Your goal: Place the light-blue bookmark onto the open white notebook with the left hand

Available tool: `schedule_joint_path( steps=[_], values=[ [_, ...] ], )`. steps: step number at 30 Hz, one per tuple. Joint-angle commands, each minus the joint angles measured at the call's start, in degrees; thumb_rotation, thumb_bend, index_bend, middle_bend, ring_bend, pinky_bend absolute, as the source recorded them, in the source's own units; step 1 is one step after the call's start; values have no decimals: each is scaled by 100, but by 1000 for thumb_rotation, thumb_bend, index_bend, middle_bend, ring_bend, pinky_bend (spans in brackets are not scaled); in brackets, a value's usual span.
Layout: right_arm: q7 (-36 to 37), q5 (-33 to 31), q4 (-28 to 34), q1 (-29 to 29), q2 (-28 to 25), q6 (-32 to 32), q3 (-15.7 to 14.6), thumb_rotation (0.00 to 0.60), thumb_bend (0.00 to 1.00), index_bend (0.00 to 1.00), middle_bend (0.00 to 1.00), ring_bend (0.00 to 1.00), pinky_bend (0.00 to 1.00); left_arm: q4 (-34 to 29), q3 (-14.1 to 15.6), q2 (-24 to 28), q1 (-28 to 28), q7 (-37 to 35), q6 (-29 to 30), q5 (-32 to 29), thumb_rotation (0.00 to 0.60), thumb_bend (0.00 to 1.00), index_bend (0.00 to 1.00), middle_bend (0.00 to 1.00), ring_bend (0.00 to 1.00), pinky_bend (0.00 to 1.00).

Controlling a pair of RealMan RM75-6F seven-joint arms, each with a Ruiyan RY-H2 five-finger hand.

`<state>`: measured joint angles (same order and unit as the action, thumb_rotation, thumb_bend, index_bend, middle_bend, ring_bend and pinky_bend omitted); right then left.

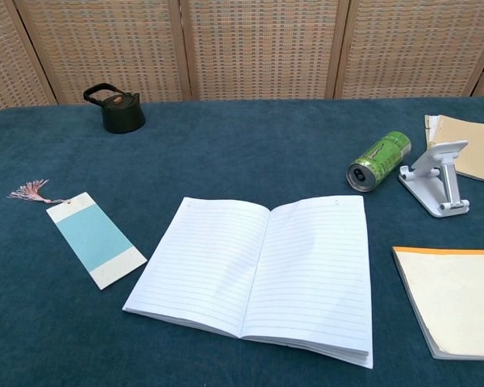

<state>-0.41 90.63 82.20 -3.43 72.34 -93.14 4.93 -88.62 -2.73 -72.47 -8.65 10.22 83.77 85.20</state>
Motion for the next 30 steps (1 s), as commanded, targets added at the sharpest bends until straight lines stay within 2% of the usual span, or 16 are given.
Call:
schedule_joint_path(
  steps=[1, 9, 16, 23, 30],
  values=[
    [30, -8, 2, 1, -5, -7, 10, 600, 105, 0, 0, 0, 0, -4, 0, 4, -8, -1, -5, 14, 600, 56, 0, 0, 0, 0],
    [124, -37, -8, 12, -19, -45, 47, 600, 104, 0, 0, 0, 0, -11, -58, 76, -212, -43, -162, 178, 600, 56, 0, 0, 0, 0],
    [138, -103, -42, 2, -23, -19, 88, 600, 104, 0, 0, 0, 0, 127, -143, 380, -781, -170, -702, 563, 600, 57, 15, 0, 0, 0],
    [199, -274, -165, 6, 0, 56, 149, 600, 104, 0, 0, 0, 0, 610, -200, 433, -1499, -375, -1360, 947, 600, 57, 98, 0, 0, 0],
    [142, -516, -401, -35, 103, 233, 231, 600, 103, 0, 0, 0, 0, 1453, 52, 259, -2231, -1115, -1813, 1685, 600, 57, 158, 0, 0, 0]
  ],
)
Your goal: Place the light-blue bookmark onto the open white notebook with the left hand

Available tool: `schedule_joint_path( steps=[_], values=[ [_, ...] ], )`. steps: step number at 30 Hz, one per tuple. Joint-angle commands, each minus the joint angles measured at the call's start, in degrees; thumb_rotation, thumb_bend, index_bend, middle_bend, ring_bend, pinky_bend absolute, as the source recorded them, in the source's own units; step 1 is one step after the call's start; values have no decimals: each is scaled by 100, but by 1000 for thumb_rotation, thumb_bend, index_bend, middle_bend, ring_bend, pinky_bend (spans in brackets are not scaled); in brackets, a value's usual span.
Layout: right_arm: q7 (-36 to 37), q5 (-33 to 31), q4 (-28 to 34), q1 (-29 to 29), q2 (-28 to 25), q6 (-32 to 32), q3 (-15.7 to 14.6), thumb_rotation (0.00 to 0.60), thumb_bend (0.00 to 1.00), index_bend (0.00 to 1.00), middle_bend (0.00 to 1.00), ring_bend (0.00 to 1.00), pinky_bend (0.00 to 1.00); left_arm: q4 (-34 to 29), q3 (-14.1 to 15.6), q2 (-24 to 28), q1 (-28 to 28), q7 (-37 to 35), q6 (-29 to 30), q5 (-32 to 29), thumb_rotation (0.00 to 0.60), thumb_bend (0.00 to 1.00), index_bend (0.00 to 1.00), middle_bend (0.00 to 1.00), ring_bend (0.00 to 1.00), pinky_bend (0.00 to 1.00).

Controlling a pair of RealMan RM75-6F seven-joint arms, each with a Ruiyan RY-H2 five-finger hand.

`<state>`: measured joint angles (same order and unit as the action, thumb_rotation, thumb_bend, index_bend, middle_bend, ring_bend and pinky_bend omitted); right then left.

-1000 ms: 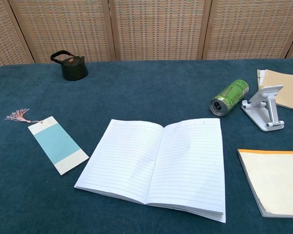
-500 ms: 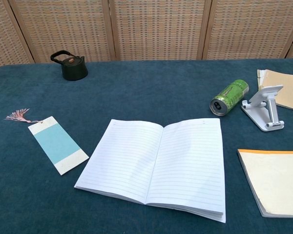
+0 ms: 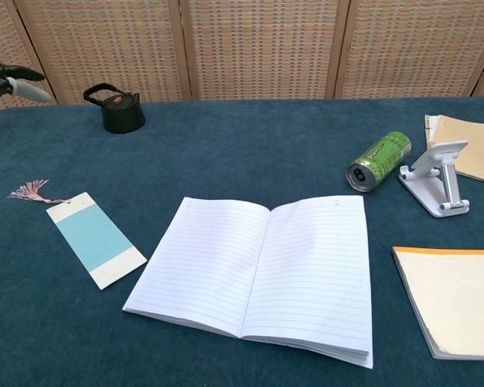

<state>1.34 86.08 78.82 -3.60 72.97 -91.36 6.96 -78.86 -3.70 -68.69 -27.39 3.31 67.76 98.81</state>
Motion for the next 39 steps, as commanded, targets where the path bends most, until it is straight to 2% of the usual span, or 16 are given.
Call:
schedule_joint_path(
  steps=[1, 6, 15, 25, 39],
  values=[
    [-45, -79, -84, -20, 51, 67, 32, 600, 104, 0, 0, 0, 0, 575, 181, -158, -407, -506, -226, 365, 600, 58, 162, 0, 0, 0],
    [-132, -235, -259, -33, 141, 213, 43, 600, 104, 0, 0, 0, 0, 1063, 364, -418, -683, -877, -459, 503, 600, 66, 209, 0, 0, 0],
    [-159, -315, -515, -70, 281, 307, 61, 600, 103, 0, 0, 0, 0, 1782, 708, -821, -940, -1382, -528, 683, 600, 84, 338, 0, 0, 0],
    [-83, -345, -613, -62, 307, 281, 94, 600, 103, 0, 0, 0, 0, 2062, 926, -1037, -1149, -1419, -689, 687, 600, 85, 323, 0, 0, 0],
    [-46, -348, -640, -61, 310, 275, 102, 600, 104, 0, 0, 0, 0, 2316, 1030, -1492, -1500, -1261, -1102, 559, 600, 85, 287, 0, 0, 0]
  ],
)
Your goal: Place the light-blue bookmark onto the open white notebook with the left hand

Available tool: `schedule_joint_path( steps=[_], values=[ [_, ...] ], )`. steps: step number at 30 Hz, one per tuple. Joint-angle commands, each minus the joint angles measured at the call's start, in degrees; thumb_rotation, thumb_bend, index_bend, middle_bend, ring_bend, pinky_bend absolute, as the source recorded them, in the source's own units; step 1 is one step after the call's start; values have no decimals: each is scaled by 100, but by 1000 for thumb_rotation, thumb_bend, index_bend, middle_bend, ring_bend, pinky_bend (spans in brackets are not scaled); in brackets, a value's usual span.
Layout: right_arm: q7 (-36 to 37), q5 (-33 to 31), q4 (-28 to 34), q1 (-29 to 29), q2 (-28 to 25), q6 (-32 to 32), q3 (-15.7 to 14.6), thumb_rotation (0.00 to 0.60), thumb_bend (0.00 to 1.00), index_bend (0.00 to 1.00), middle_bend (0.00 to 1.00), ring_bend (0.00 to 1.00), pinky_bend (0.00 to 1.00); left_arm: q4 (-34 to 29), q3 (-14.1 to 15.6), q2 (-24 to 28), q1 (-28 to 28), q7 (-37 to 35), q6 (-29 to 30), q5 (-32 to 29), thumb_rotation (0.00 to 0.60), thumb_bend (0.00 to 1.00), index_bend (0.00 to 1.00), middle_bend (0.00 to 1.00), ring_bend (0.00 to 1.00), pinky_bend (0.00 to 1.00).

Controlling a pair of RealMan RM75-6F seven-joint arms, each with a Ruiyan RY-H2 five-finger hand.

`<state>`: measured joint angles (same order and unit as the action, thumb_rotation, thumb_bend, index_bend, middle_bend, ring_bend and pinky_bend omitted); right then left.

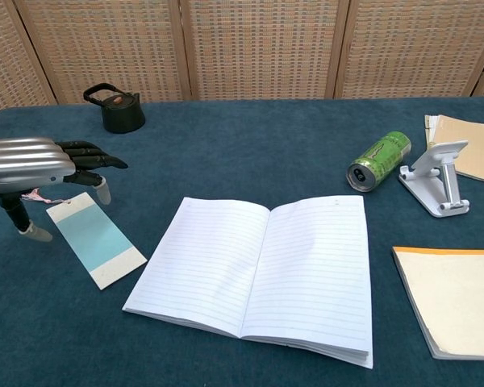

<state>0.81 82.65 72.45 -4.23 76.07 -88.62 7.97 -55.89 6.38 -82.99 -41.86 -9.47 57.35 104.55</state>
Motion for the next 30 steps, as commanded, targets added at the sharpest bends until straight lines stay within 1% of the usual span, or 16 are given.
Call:
schedule_joint_path(
  steps=[1, 15, 24, 30],
  values=[
    [13, -10, -5, 3, 1, 4, 3, 600, 104, 0, 0, 0, 0, 28, 32, -95, -79, 36, -88, -15, 600, 85, 287, 0, 0, 0],
    [103, -53, -55, 12, -5, -15, 48, 600, 103, 3, 0, 0, 0, 20, 169, -201, -200, 107, -205, -124, 600, 86, 279, 0, 0, 0],
    [117, -58, -45, 23, -6, -46, 62, 600, 103, 7, 0, 0, 0, 178, 202, -324, -222, 95, -222, -228, 600, 86, 273, 0, 0, 0],
    [118, -67, -52, 22, -3, -29, 60, 600, 103, 7, 0, 0, 0, 196, 273, -352, -245, 97, -195, -207, 600, 86, 287, 0, 0, 0]
  ],
)
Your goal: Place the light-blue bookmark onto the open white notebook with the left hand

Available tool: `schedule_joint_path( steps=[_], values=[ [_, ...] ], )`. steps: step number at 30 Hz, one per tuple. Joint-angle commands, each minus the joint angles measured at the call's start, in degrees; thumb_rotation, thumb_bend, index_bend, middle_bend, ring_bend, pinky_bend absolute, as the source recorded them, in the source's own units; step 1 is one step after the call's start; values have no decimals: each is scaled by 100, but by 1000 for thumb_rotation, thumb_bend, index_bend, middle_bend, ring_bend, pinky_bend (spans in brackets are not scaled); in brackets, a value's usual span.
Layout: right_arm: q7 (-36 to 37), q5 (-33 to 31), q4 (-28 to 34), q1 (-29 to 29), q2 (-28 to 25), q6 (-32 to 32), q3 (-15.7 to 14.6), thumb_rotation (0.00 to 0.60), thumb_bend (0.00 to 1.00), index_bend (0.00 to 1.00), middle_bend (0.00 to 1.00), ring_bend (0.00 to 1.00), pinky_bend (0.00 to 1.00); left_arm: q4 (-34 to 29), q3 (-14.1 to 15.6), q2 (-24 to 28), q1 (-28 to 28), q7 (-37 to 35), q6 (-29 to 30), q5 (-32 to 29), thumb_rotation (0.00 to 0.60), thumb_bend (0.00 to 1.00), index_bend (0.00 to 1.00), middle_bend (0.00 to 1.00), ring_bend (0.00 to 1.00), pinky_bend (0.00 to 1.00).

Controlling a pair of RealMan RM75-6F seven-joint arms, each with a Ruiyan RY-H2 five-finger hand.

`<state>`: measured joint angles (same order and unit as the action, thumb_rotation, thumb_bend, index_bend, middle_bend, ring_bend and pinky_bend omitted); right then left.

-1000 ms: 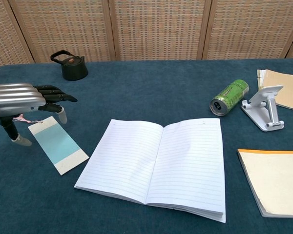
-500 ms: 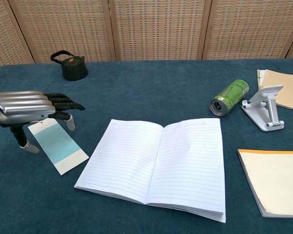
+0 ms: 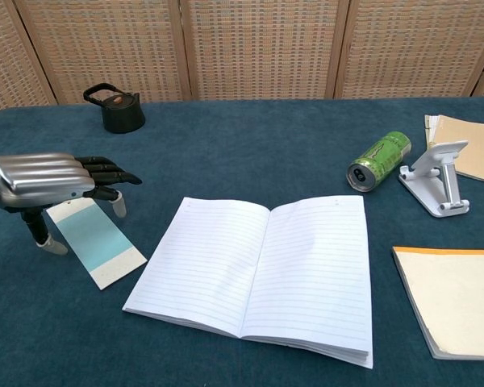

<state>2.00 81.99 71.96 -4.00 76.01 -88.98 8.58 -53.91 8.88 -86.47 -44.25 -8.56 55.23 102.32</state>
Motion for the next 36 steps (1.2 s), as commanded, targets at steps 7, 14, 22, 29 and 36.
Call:
schedule_joint_path(
  steps=[7, 14, 22, 29, 36],
  values=[
    [13, 7, -11, -2, 6, 4, -3, 600, 103, 7, 0, 0, 0, 75, 41, -77, -33, -7, -37, -50, 600, 88, 297, 0, 0, 0],
    [4, 12, -3, -2, 1, -4, -2, 600, 104, 7, 0, 0, 0, 96, 73, -129, -88, 0, -100, -70, 600, 89, 306, 0, 0, 0],
    [10, 15, -7, -2, 2, 7, -10, 600, 103, 7, 0, 0, 0, 61, 118, -154, -116, 72, -155, -95, 600, 90, 319, 0, 0, 0],
    [16, 15, -10, -3, 4, 16, -13, 600, 104, 7, 0, 0, 0, 68, 142, -166, -118, 81, -194, -137, 600, 90, 346, 0, 0, 0],
    [12, 18, -2, -2, 1, 10, -13, 600, 103, 10, 0, 0, 0, 65, 169, -176, -112, 80, -189, -155, 600, 92, 372, 0, 0, 0]
  ],
)
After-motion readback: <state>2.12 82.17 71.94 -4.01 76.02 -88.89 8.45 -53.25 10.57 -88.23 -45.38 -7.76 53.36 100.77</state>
